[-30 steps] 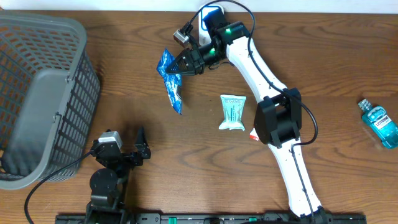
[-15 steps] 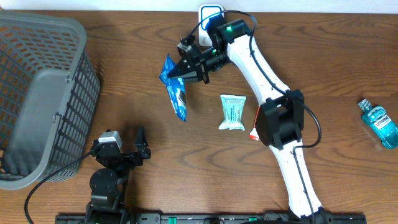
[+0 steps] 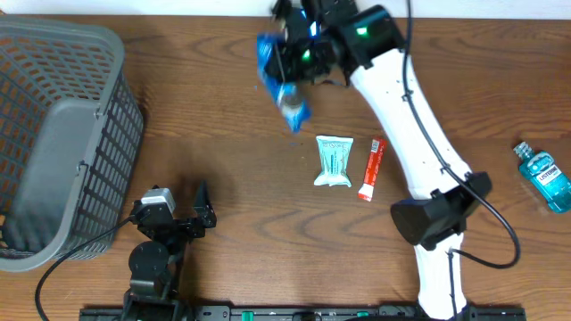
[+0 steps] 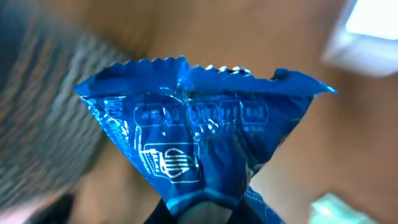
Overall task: Scan the item barcode
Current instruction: 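Lift the Oreo pack with the right gripper up to the scanner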
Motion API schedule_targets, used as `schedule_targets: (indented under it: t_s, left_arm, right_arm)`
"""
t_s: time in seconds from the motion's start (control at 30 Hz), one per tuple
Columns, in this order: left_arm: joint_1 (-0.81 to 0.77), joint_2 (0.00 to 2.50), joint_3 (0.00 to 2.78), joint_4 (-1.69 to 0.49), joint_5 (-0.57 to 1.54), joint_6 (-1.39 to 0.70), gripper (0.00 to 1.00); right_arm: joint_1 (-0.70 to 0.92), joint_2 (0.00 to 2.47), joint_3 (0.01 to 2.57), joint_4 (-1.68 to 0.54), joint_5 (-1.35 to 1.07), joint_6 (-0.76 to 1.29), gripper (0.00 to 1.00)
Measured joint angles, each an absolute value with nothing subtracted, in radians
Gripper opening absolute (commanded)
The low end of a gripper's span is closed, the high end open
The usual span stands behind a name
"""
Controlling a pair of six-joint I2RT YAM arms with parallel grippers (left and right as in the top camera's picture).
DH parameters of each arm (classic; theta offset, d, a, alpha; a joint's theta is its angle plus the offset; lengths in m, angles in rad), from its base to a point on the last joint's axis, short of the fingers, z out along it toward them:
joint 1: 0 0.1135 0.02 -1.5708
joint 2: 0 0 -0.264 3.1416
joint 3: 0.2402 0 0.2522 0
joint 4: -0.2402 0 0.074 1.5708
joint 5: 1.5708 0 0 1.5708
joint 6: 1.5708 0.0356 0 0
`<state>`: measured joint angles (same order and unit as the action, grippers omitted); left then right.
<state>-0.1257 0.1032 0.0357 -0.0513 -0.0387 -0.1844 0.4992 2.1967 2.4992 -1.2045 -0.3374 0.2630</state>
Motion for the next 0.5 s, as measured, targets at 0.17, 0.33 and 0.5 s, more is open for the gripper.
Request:
schedule_targets:
  t_s: [0.17, 0.33, 0.5]
  left_arm:
    - [-0.126, 0.103, 0.036, -0.051, -0.039, -0.184, 0.98]
    - [-0.126, 0.103, 0.036, -0.051, -0.039, -0.184, 0.98]
    - [-0.126, 0.103, 0.036, -0.051, -0.039, -0.184, 0.98]
  right_arm:
    - [0.457, 2.236, 2.501, -0.996, -0.121, 0.215, 0.01]
    - [0.417, 2.381, 2.498, -0.709, -0.024, 0.204, 0.01]
    - [0.395, 2.509, 2.493, -0.440, 0.043, 0.232, 0.01]
